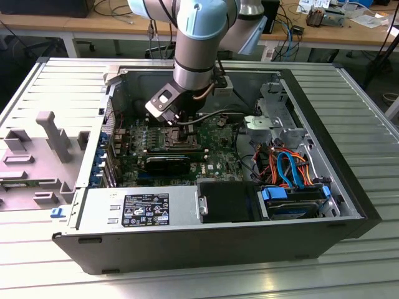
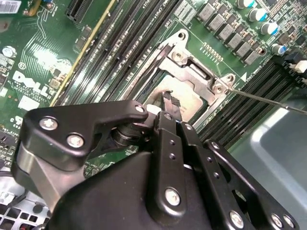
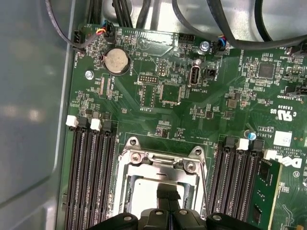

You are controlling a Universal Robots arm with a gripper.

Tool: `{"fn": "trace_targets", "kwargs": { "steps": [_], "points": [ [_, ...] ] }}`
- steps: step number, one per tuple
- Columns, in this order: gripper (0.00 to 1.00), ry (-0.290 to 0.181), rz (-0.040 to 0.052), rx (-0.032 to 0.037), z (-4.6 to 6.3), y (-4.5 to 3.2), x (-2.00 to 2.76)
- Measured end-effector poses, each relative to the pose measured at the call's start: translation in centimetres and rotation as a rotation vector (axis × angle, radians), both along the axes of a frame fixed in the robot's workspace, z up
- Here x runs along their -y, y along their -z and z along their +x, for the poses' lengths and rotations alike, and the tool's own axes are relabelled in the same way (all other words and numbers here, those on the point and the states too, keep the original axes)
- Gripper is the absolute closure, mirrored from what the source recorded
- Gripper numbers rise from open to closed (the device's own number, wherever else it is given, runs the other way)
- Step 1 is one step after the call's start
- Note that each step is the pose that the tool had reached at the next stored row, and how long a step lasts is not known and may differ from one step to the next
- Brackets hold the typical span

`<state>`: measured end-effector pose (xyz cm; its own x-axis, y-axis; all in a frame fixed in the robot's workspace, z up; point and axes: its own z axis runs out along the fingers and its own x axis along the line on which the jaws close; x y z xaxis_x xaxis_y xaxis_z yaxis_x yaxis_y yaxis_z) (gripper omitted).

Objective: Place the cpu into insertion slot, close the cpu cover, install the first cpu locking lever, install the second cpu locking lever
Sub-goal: 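Close the cpu cover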

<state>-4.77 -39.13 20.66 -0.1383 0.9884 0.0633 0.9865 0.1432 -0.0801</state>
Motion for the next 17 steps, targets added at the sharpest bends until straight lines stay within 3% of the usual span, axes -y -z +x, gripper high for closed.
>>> {"fn": "trace_targets", "kwargs": {
  "steps": [4,8,11,17],
  "points": [
    [0.89,0.0,0.0002,0.0,0.1,-1.03,0.0],
    [0.89,0.0,0.0039,-0.0036,0.7,-1.59,0.0],
    [0.89,0.0,0.0111,-0.008,1.2,-1.89,0.0],
    [0.89,0.0,0.0229,-0.0087,1.4,-3.15,0.0]
  ]
}}
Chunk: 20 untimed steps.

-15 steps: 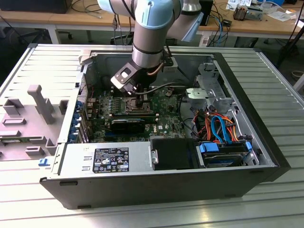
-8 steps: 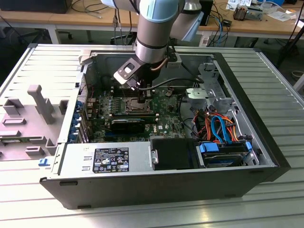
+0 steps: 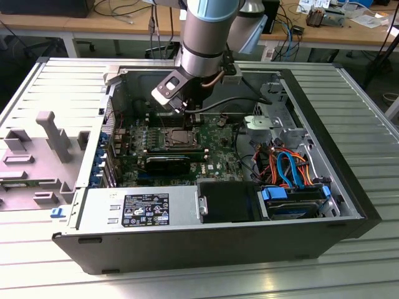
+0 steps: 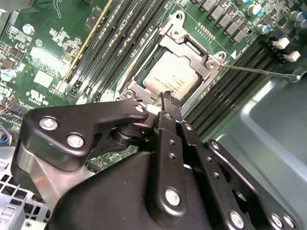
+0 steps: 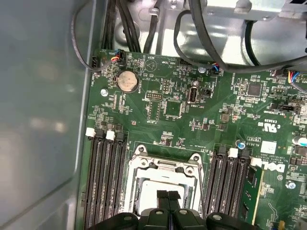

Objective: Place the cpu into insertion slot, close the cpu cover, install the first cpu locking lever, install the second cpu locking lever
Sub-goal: 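Close the cpu cover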

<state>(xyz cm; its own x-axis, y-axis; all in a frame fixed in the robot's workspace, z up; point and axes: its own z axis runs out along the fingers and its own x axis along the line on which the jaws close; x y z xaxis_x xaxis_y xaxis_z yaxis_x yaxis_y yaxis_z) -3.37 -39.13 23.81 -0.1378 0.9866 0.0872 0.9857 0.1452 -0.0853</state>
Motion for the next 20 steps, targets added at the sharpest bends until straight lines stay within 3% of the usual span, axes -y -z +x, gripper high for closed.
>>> {"fn": "trace_targets", "kwargs": {
  "steps": [20],
  "points": [
    [0.89,0.0,0.0103,0.0,0.0,-0.28,0.0]
  ]
}}
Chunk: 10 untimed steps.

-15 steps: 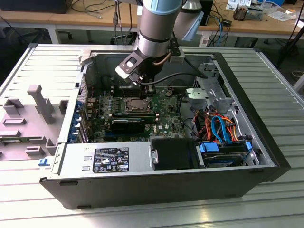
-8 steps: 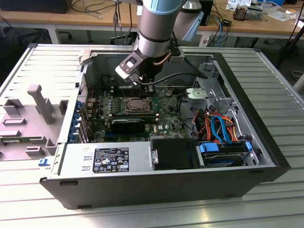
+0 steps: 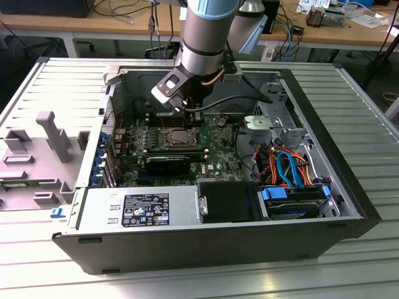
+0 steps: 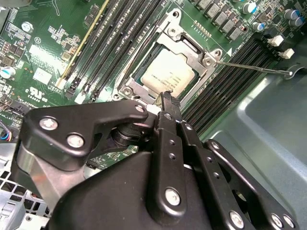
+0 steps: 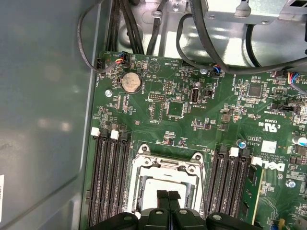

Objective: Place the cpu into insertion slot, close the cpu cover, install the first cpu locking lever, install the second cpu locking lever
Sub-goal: 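Close the cpu cover, then install the first cpu locking lever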

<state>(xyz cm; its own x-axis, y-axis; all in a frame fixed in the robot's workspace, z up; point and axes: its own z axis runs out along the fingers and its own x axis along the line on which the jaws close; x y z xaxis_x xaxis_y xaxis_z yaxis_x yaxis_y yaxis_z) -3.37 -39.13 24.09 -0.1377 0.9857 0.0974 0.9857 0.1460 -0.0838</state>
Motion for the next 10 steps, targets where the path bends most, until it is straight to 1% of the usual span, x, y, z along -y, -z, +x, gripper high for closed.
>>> {"fn": "trace_targets", "kwargs": {
  "steps": [6,10],
  "points": [
    [0.89,-0.003,0.0011,-0.0001,0.0,0.0,0.0],
    [0.89,-0.026,0.0012,0.0,0.0,0.0,0.0]
  ]
}}
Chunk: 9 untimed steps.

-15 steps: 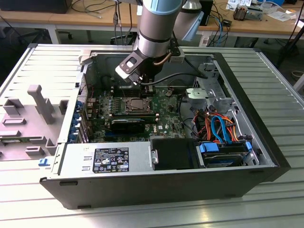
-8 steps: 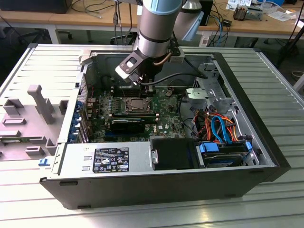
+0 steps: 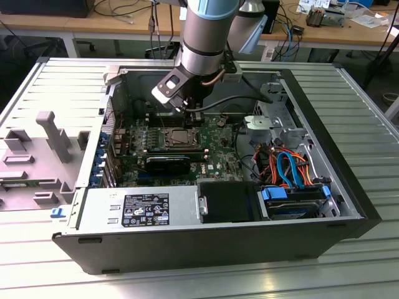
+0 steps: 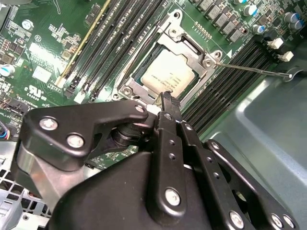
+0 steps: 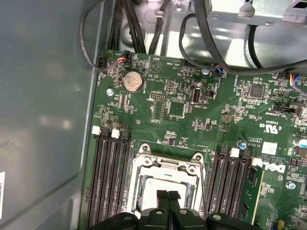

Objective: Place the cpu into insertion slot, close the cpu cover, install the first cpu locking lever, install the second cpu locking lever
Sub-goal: 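Install the first cpu locking lever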

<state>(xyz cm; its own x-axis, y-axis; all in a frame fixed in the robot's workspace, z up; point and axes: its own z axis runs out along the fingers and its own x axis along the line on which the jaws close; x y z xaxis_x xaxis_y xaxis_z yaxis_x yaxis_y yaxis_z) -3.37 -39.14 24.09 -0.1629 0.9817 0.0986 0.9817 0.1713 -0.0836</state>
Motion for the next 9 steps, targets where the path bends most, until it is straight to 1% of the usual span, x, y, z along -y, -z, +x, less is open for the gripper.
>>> {"fn": "trace_targets", "kwargs": {
  "steps": [5,9],
  "points": [
    [0.89,-0.035,0.0,0.0,0.0,0.0,0.0],
    [0.89,-0.054,0.0,0.0,0.0,0.0,0.0]
  ]
}}
